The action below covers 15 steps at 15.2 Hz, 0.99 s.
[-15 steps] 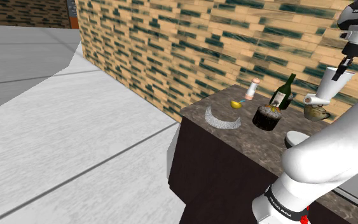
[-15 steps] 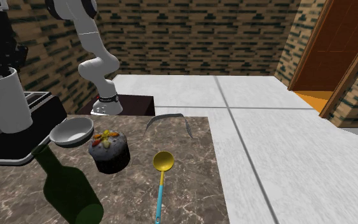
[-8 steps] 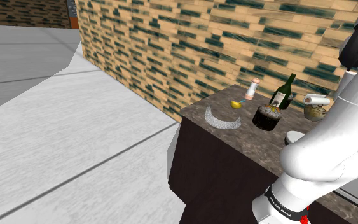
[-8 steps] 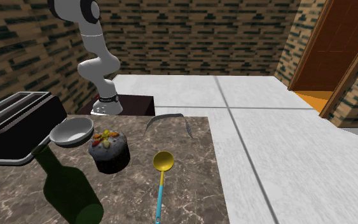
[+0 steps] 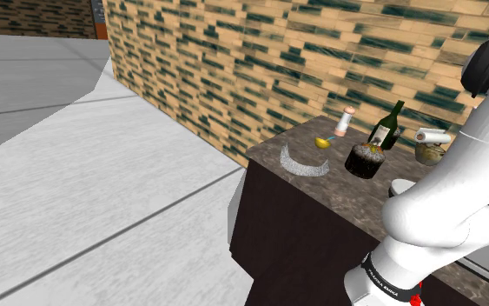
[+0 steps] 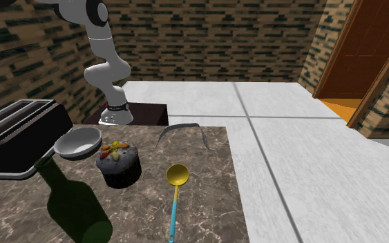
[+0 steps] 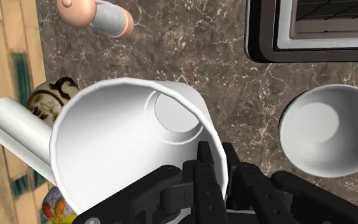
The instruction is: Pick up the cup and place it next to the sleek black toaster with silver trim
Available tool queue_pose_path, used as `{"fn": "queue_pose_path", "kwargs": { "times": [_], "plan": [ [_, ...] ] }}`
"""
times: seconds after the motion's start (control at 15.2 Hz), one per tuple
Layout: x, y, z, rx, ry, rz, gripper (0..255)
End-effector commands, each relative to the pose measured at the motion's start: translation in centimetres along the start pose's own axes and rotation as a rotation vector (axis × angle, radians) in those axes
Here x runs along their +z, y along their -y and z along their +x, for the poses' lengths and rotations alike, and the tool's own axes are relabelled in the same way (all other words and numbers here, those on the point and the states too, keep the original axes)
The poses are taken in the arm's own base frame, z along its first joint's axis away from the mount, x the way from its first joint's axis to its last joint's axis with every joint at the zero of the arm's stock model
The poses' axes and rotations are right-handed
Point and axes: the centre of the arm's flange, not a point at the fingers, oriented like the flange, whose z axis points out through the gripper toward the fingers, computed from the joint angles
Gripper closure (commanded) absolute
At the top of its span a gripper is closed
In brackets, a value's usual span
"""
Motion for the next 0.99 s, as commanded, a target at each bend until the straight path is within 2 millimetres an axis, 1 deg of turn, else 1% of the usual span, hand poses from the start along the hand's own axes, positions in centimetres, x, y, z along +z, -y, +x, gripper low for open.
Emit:
{"fn": "queue_pose_path", "kwargs": {
  "times": [0.0, 0.92],
  "plan": [
    [1.0, 0.1, 0.0, 0.0, 0.0, -0.001, 255],
    [8.2, 1.3, 0.4, 0.0, 0.0, -0.001, 255]
  ]
}}
